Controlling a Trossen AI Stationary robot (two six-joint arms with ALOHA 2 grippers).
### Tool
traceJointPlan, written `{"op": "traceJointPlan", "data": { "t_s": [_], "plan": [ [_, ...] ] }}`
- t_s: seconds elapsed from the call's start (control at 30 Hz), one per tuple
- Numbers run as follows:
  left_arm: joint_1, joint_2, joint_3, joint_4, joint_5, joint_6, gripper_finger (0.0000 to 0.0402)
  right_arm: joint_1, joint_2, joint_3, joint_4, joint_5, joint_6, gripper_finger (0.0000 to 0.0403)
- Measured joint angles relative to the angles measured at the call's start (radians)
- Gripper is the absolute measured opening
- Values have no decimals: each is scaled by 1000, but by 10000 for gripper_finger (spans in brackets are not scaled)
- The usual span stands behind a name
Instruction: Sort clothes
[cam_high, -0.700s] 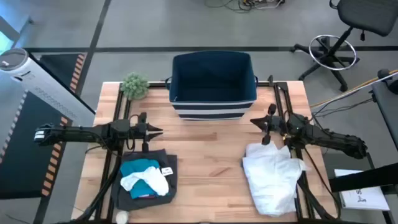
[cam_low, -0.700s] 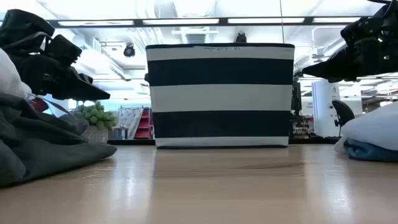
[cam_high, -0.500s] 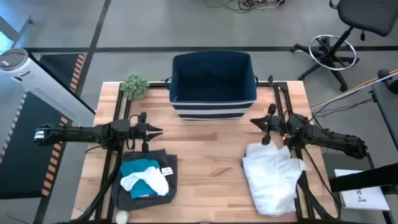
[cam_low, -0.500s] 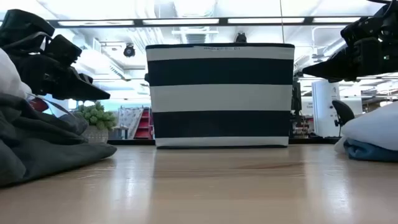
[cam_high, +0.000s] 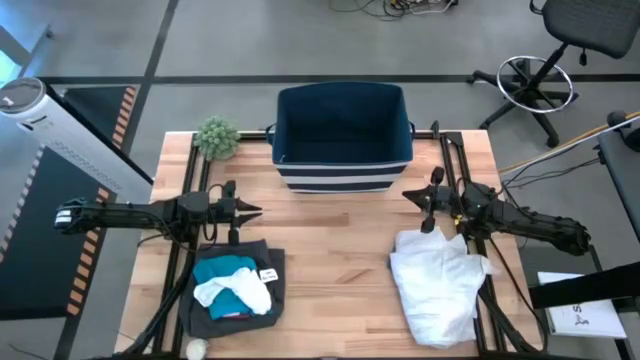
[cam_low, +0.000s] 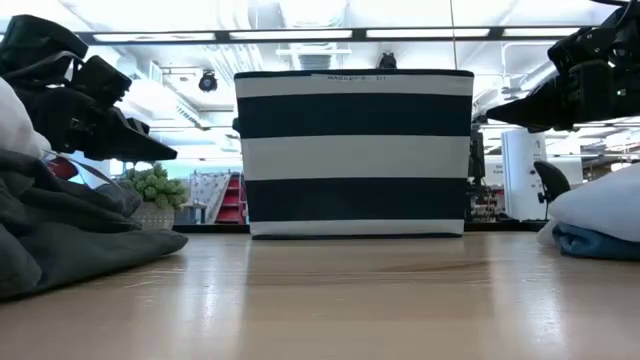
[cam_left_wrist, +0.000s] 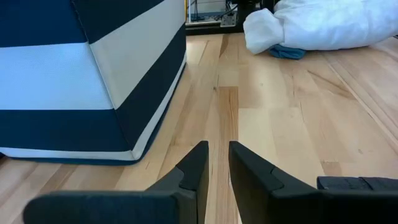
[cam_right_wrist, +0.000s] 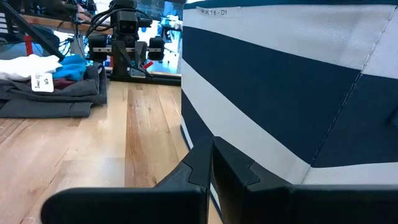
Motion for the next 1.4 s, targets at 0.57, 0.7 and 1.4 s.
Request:
{"op": "traceJointPlan", "data": {
  "t_s": [0.57,0.7,1.4],
  "plan": [
    [1,0,0,7,-42,-26,50,0,0,0,237,-25,366,0],
    [1,0,0,8,-42,-26,50,0,2,0,222,-64,444,0],
    [1,7,0,36,-43,-26,50,0,357,232,196,-266,418,139]
  ]
}}
